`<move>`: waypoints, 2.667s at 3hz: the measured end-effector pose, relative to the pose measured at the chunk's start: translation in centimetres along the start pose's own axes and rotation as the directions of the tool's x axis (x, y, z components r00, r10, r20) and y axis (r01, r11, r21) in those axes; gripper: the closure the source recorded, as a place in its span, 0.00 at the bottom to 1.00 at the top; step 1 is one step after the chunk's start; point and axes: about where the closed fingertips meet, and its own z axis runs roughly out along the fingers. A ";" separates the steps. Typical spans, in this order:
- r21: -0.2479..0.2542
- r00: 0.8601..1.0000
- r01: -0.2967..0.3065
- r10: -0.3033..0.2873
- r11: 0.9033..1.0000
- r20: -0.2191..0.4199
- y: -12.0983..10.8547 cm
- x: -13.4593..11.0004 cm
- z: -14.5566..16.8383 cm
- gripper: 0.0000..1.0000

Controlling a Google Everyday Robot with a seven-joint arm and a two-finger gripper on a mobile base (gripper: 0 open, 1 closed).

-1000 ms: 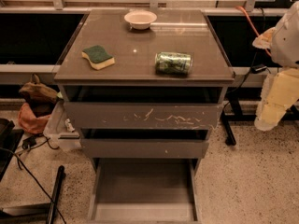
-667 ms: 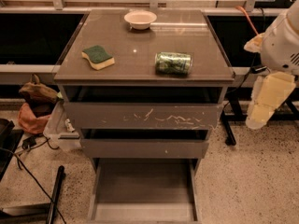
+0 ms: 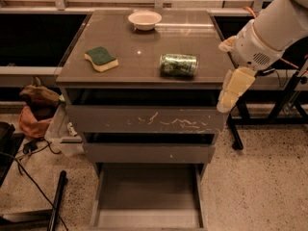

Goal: Place green can into bottom drawer

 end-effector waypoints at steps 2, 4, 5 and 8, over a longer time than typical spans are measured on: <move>0.029 0.995 0.051 -0.053 0.998 0.086 -2.4 -1.2 1.4 0.00; 0.093 0.953 0.200 -0.216 0.975 0.214 -9.0 -7.0 4.4 0.00; 0.075 0.939 0.236 -0.247 0.969 0.239 -11.2 -9.2 6.4 0.00; -0.031 0.947 0.183 -0.168 0.983 0.274 -13.4 -9.2 11.8 0.00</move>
Offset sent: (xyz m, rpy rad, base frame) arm 0.0802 0.0296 -0.0028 0.1921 -0.1834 0.1575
